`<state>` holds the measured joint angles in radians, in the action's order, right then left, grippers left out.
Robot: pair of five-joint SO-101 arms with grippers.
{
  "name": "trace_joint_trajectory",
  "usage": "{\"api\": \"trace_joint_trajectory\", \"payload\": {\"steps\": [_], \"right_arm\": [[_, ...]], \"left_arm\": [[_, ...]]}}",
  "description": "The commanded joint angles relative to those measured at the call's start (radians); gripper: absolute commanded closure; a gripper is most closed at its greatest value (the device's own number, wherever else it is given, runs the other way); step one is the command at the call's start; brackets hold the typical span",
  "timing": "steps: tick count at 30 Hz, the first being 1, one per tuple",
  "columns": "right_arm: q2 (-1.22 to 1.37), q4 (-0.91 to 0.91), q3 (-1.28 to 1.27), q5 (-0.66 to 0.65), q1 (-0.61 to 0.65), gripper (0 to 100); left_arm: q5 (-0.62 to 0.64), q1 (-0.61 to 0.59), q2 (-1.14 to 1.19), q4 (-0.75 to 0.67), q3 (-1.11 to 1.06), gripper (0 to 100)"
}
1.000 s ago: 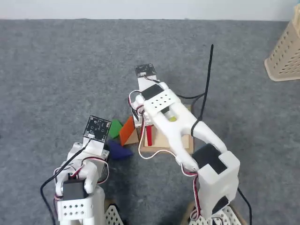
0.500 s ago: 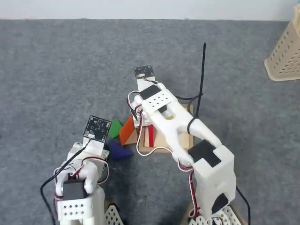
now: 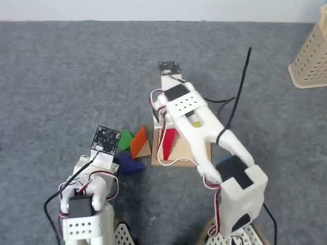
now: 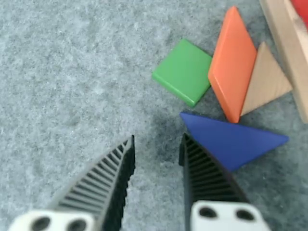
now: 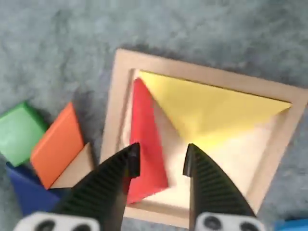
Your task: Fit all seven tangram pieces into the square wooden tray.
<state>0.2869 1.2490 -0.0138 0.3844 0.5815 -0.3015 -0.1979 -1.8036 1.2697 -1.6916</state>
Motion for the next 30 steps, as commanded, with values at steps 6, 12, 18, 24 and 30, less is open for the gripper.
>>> {"api": "trace_joint_trajectory", "payload": {"steps": [6, 12, 18, 24, 30], "right_arm": [[-0.079, 0.012, 0.037, -0.078, -0.041, 85.0], [-0.076, -0.001, 0.035, -0.204, -0.036, 99.0], [-0.074, -0.120, -0.002, -0.245, -0.047, 99.1], [-0.045, -0.234, -0.078, -0.319, -0.054, 99.1], [0.007, -0.231, -0.083, -0.319, -0.084, 99.1]], "left_arm": [[-0.002, 0.003, -0.018, 0.005, 0.005, 85], [-0.002, 0.003, -0.018, 0.005, 0.005, 85], [-0.002, 0.003, -0.018, 0.005, 0.005, 85], [-0.002, 0.003, -0.018, 0.005, 0.005, 85], [-0.002, 0.003, -0.018, 0.005, 0.005, 85]]}}
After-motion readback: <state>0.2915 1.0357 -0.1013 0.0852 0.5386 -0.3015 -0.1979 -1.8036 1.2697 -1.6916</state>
